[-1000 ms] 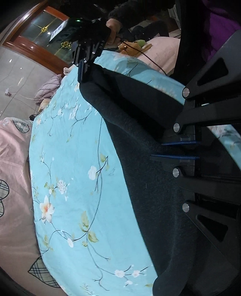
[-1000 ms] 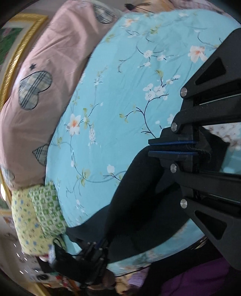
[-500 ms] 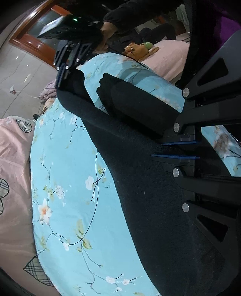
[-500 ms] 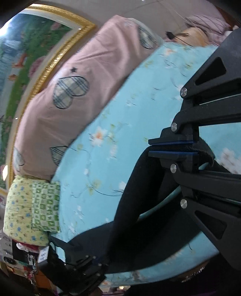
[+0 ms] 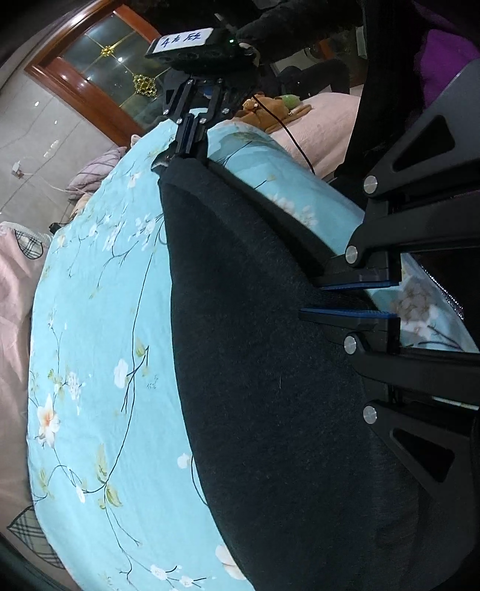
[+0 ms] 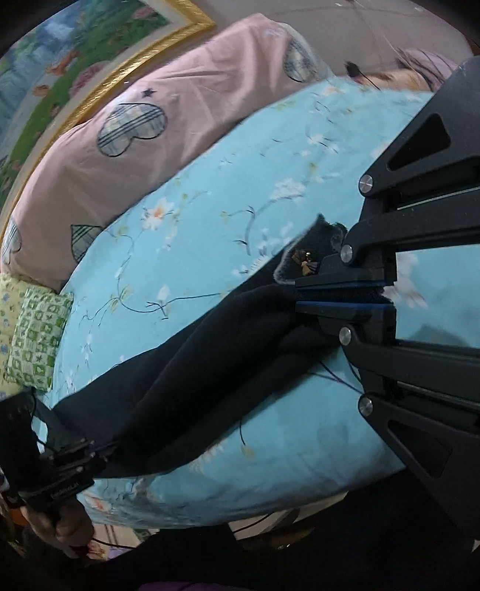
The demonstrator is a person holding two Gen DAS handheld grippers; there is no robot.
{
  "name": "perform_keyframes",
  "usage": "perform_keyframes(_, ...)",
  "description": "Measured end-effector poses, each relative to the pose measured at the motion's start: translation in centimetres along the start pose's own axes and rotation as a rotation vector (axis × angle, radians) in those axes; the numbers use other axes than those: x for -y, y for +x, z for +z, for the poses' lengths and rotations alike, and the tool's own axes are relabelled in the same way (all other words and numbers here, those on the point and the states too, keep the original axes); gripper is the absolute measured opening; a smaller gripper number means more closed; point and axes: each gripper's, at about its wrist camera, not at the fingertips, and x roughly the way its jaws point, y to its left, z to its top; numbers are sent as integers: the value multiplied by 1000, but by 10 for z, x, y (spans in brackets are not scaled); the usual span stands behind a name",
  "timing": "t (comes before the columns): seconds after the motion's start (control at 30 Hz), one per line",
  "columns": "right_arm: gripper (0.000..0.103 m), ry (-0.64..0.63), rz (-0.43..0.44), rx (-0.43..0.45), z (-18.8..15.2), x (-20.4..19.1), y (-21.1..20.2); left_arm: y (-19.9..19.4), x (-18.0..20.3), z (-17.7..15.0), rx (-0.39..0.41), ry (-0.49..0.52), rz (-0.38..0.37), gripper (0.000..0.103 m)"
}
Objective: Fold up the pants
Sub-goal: 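Lift the held legs with both grippers and fold them over toward the waistband, then open both grippers and release the folded pants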
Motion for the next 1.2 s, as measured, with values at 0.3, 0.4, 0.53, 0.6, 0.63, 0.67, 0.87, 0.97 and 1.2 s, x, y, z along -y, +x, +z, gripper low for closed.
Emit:
perform_keyframes(0.3,34,217,161,-24,4,14,-4,9,-9,-7,-2,-46,-27,8)
perform_keyframes(0.4,75,279,186,17,5,15,-18,10,-11,-11,5,-60,-32,14)
perform_keyframes(0.53,75,366,189,85,12,18,-36,5,-13,-15,19,-81,-44,23)
perform_keyframes(0.6,75,416,197,127,20,20,-40,0,-13,-18,33,-84,-40,33)
perform_keyframes(0.63,75,429,204,138,24,21,-39,-3,-13,-20,41,-86,-36,36)
perform_keyframes(0.67,75,444,214,152,27,21,-39,-7,-14,-22,52,-91,-31,40)
perform_keyframes(0.87,75,460,272,217,57,1,-23,-39,-32,-37,111,-181,-7,44)
perform_keyframes(0.97,75,446,307,224,73,-13,-11,-60,-50,-50,154,-258,22,44)
perform_keyframes(1.2,75,386,391,241,113,-52,14,-106,-90,-84,245,-425,103,44)
